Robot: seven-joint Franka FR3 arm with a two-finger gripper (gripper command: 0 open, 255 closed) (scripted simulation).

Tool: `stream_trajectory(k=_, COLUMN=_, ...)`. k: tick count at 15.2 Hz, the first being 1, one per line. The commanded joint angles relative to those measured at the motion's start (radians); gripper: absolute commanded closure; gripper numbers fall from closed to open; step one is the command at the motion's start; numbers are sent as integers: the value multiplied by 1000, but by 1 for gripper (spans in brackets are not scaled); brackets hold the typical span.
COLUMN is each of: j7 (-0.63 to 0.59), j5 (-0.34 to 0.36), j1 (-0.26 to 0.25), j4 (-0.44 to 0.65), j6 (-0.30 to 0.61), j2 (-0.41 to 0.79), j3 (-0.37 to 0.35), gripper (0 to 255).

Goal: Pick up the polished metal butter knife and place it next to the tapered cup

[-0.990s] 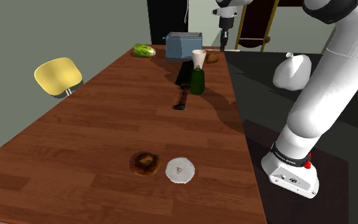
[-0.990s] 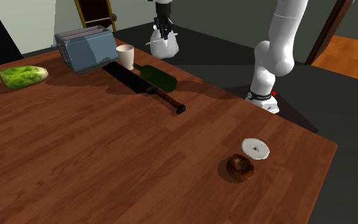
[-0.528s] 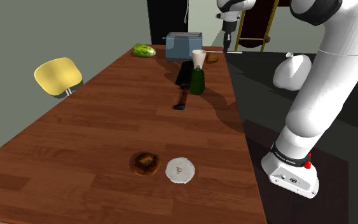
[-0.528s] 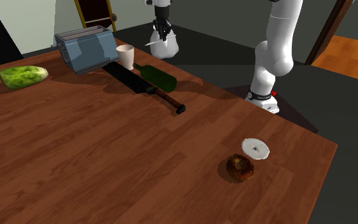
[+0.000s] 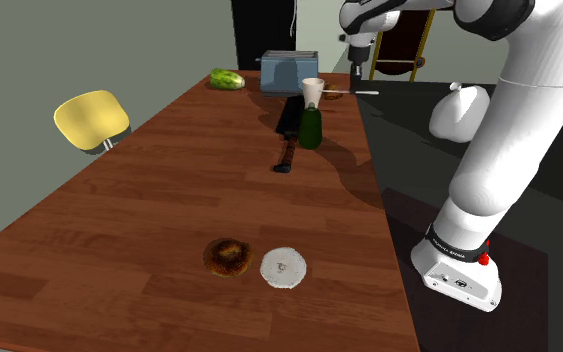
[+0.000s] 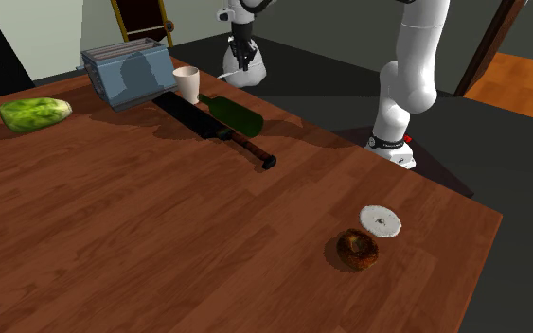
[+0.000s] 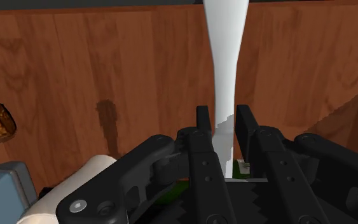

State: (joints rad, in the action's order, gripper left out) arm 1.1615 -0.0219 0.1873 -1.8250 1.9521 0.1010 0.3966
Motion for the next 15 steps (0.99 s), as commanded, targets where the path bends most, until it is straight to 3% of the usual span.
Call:
stream_trajectory(k=1, j7=1, j5=-3, j1=0, j4=-19, j6=27, j2=7, j3=-1, gripper=255)
stream_trajectory(k=15, j7=19, j5=-33, j1=6, j4=-139, j6=202, j2=68, j3=-5, gripper=255)
